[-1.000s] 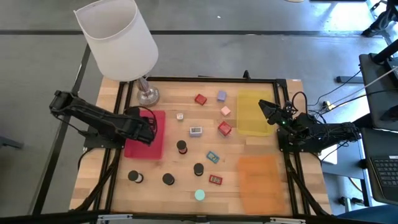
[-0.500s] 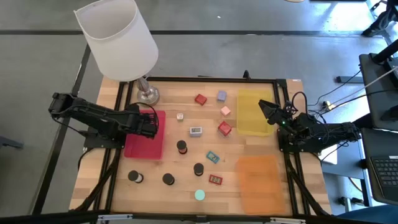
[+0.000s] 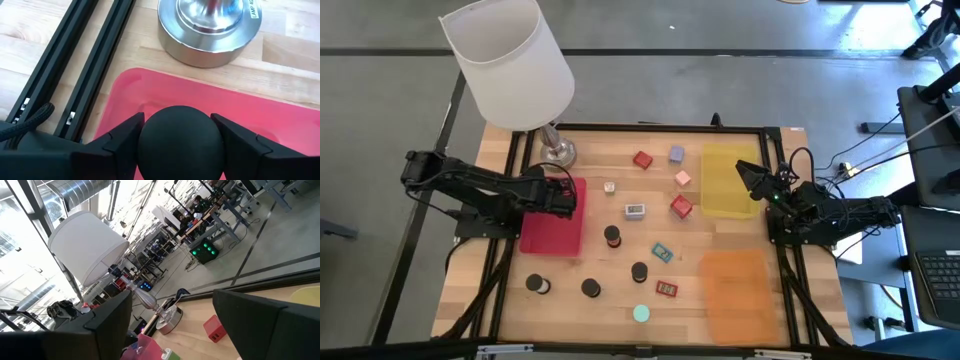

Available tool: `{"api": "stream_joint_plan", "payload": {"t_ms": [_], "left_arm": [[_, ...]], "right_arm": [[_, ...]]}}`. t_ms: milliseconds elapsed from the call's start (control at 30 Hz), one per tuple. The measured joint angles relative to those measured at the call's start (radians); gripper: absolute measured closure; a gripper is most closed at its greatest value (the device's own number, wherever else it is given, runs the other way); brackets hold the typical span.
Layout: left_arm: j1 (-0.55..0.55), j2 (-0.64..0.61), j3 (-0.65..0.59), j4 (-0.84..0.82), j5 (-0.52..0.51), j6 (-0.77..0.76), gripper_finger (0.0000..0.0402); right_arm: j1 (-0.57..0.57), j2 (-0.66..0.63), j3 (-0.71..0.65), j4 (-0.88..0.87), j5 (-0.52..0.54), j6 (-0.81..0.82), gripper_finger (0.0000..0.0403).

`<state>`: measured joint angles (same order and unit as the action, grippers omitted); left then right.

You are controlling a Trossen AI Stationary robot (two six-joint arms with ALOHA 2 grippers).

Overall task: Pick & Place Office items
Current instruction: Put the top blue hourglass timer into the red bin, then put the red hourglass timer into the red bin

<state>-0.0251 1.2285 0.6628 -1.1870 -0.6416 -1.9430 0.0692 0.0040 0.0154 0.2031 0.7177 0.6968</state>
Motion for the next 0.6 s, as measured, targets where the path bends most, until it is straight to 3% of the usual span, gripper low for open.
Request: {"api": "stream_joint_plan", "payload": {"t_ms": [367,600], "left_arm": [[0.002,0.000,0.010,-0.017,0.002,0.029,0.0141],[-0.001,-0.020,0.161,-0.155,-0.035,0.109,0.0103]], "right_arm": [[0.000,0.000,0.000,0.000,0.000,0.000,0.0121],[0.000,0.000,0.000,0.000,0.000,0.000,0.0121]]}}
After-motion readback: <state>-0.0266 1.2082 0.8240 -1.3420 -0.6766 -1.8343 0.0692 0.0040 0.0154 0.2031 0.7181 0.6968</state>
